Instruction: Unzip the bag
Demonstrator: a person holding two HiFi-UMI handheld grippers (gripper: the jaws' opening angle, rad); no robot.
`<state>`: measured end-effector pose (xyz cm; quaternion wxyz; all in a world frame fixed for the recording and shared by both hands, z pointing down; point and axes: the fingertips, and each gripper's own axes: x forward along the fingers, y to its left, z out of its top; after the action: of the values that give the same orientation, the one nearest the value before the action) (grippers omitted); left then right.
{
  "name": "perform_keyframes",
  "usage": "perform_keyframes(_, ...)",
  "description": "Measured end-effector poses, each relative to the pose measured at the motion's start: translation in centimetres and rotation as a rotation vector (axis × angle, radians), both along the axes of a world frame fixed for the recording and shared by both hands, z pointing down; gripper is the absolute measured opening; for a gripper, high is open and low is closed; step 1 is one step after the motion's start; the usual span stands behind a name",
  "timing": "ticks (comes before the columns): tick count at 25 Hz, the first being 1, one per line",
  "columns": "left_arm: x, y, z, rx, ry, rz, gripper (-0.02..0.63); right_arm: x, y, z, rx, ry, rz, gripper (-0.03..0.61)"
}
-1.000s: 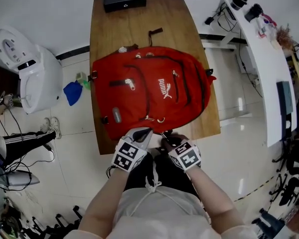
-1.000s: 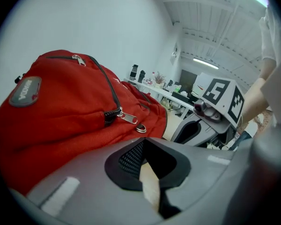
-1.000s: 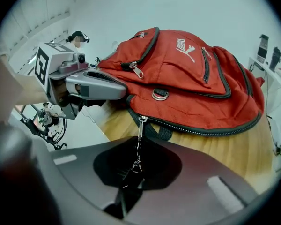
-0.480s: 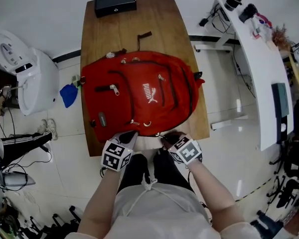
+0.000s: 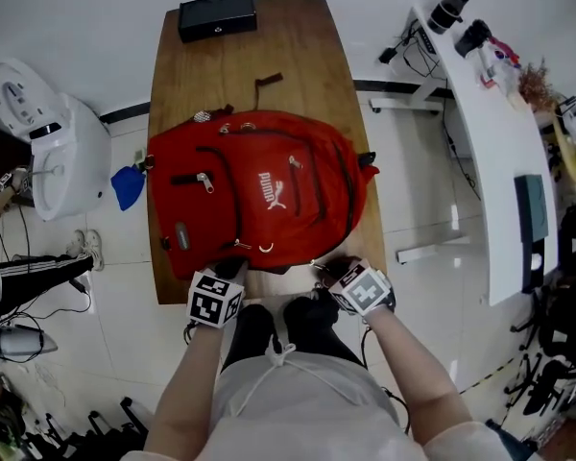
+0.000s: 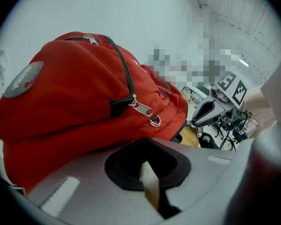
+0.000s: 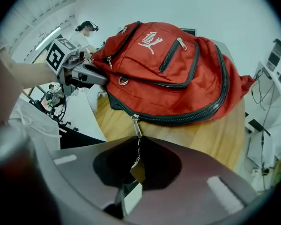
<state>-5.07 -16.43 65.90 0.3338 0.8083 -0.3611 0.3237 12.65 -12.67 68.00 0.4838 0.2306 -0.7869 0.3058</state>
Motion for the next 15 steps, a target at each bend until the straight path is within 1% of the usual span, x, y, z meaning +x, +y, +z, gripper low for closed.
perform_keyframes(3, 0.0, 0.1, 0.0, -0.006, 0.007, 0.002, 0.006, 1.1, -0.4, -0.1, 0.004, 0.029, -0.030, 0.028)
perform_keyframes(6, 0.0, 0.0, -0.1, -0.017, 0.012, 0.001, 0.006, 2.7, -1.5, -0.4, 0.030, 0.070, -0.057, 0.026)
perform_keyframes(15, 0.0, 0.0, 0.2, -0.023, 0.031, -0.052, 0.006, 8.4, -5.3, -1.6, 0.106, 0.155, -0.028, 0.023)
